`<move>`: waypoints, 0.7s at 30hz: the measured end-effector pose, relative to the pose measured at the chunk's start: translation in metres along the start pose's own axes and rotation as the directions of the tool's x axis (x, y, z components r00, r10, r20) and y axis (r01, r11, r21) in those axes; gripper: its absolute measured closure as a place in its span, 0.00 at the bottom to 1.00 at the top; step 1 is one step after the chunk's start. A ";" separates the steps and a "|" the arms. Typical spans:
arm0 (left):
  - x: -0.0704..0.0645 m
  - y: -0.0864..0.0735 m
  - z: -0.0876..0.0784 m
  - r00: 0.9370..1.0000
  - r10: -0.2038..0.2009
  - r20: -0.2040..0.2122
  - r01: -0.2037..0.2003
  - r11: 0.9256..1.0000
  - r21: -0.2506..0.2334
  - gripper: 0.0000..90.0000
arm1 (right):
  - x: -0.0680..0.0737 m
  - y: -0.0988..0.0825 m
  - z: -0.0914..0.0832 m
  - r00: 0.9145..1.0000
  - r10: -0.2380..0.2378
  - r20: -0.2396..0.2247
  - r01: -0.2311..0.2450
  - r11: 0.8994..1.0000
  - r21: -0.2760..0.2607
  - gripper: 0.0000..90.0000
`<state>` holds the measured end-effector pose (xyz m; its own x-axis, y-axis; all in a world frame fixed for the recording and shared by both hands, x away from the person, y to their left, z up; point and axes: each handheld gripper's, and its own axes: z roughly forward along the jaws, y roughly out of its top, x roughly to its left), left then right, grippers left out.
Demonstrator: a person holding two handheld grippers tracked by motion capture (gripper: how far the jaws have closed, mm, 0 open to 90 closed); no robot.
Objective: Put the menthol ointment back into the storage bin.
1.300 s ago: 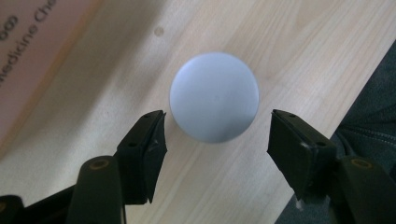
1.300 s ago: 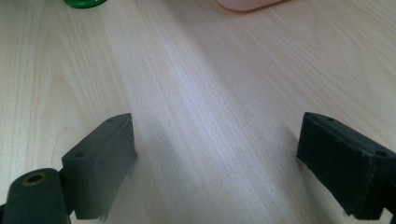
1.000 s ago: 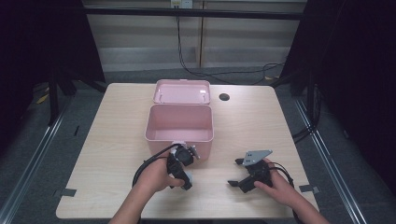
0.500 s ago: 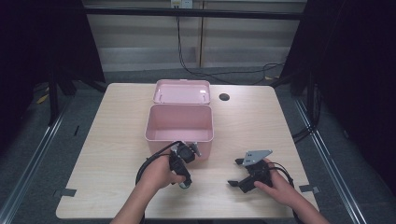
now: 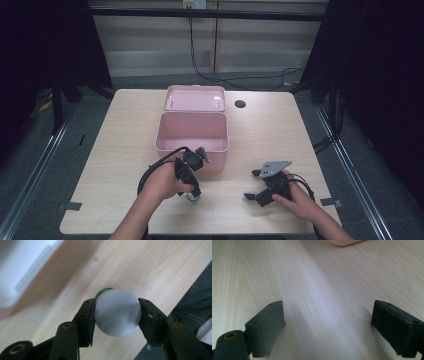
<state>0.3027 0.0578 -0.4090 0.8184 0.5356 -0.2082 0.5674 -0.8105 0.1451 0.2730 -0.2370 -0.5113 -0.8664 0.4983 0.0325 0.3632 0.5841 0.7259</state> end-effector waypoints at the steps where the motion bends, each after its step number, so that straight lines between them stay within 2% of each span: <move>1: 0.000 -0.001 -0.001 1.000 -0.006 -0.001 0.006 1.000 -0.003 0.56 | 0.000 0.000 0.000 1.000 0.000 -0.002 0.000 1.000 -0.001 0.12; 11: 0.006 -0.008 -0.020 1.000 -0.029 -0.003 0.029 1.000 -0.005 0.56 | 0.000 0.000 0.000 1.000 0.000 -0.002 0.000 1.000 0.000 0.12; 13: 0.008 -0.011 -0.027 0.999 -0.051 0.007 0.051 0.999 -0.018 0.56 | 0.000 0.000 0.000 1.000 0.000 -0.002 0.000 1.000 -0.001 0.12; 15: 0.010 -0.012 -0.029 0.999 -0.043 0.005 0.044 0.999 -0.015 0.56 | 0.000 0.000 0.000 1.000 0.000 -0.002 0.000 1.000 -0.001 0.12; 18: 0.012 -0.016 -0.036 0.998 -0.064 -0.001 0.064 0.998 -0.011 0.56 | 0.000 0.000 0.000 1.000 -0.001 -0.002 0.001 1.000 -0.001 0.12; 21: 0.015 -0.018 -0.040 0.998 -0.067 -0.005 0.067 0.998 -0.018 0.56 | 0.000 0.000 0.000 1.000 0.001 -0.002 -0.001 1.000 0.000 0.12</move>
<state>0.3082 0.0895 -0.3756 0.7787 0.5902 -0.2127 0.6227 -0.7683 0.1482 0.2730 -0.2370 -0.5113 -0.8666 0.4978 0.0348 0.3642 0.5833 0.7260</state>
